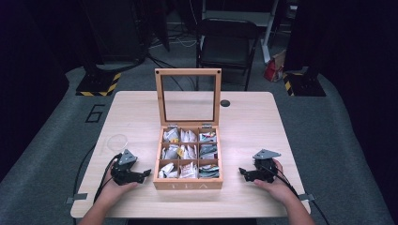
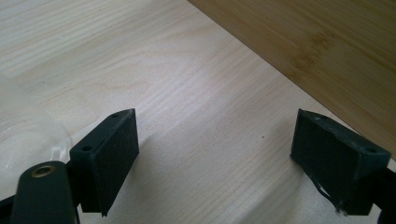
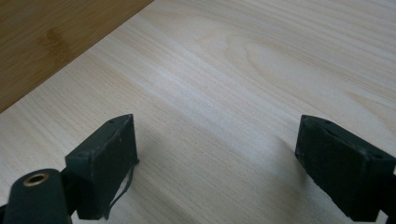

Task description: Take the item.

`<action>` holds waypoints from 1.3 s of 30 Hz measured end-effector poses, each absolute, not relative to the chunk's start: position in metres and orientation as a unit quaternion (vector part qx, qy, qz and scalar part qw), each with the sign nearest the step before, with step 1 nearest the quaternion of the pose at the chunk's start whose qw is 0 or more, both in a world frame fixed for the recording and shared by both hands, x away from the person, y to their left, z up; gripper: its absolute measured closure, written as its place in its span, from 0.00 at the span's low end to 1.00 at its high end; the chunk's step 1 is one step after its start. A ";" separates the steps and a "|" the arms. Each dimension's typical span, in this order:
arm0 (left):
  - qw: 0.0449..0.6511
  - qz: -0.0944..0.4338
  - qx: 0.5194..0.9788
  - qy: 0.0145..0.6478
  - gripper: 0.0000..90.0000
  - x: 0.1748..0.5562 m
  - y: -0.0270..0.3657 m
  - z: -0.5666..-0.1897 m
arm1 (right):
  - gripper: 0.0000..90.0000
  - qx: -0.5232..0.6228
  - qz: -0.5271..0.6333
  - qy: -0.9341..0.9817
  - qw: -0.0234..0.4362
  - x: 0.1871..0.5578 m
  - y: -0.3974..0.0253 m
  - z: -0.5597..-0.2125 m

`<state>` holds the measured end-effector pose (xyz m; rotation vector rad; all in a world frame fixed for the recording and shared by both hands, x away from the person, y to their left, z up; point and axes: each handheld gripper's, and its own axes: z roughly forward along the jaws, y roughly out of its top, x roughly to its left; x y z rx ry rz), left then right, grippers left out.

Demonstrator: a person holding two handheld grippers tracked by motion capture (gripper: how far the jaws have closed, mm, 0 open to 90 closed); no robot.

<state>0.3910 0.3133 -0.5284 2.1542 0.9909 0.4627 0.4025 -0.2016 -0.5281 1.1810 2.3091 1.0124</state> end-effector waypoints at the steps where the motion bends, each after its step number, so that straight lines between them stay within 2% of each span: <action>1: 0.355 0.179 0.834 0.383 0.16 0.391 0.313 -0.528 | 0.13 0.417 0.358 0.816 0.178 0.402 -0.202 -0.528; 24: 0.360 0.178 0.829 0.389 0.18 0.389 0.313 -0.529 | 0.13 0.417 0.358 0.816 0.177 0.403 -0.202 -0.528; 30: 0.362 0.182 0.825 0.394 0.27 0.388 0.315 -0.527 | 0.13 0.418 0.358 0.816 0.177 0.403 -0.202 -0.528; 39: 0.384 0.171 0.809 0.410 0.31 0.381 0.315 -0.514 | 0.13 0.417 0.358 0.816 0.177 0.403 -0.202 -0.528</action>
